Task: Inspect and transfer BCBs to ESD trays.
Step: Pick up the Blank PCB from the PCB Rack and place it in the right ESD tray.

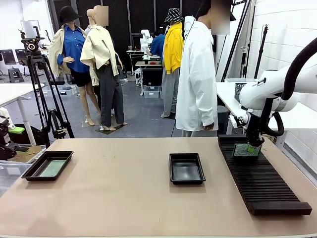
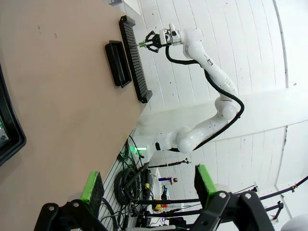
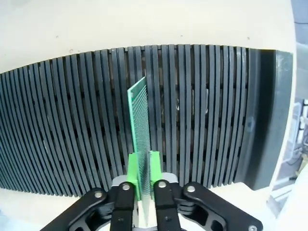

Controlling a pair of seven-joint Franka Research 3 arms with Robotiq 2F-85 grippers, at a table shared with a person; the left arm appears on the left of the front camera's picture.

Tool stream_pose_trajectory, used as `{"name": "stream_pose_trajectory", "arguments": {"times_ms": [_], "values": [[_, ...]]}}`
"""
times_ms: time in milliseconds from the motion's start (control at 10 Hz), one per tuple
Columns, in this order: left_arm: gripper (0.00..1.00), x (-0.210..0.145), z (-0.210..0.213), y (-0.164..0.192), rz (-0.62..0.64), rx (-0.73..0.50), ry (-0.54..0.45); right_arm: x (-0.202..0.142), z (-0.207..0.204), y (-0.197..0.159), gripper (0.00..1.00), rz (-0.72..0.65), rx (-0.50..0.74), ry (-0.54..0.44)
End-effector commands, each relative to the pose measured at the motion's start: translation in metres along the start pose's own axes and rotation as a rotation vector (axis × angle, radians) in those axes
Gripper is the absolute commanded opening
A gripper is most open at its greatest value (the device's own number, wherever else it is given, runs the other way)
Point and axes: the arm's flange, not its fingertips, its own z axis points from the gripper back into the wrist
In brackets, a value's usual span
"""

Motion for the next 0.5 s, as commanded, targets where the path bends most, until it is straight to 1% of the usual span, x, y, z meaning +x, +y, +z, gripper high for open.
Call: {"name": "stream_pose_trajectory", "arguments": {"times_ms": [0, 400], "values": [[1.0, 0.0011, 0.002, -0.0013, 0.011, 0.011, 0.002, -0.0007, 0.0011, -0.0009, 0.0, 0.029, -0.011, 0.01], [1.0, 0.0011, 0.002, -0.0013, 0.011, 0.011, 0.002, -0.0007, 0.0029, -0.0019, 0.0, 0.021, 0.008, 0.018]]}}
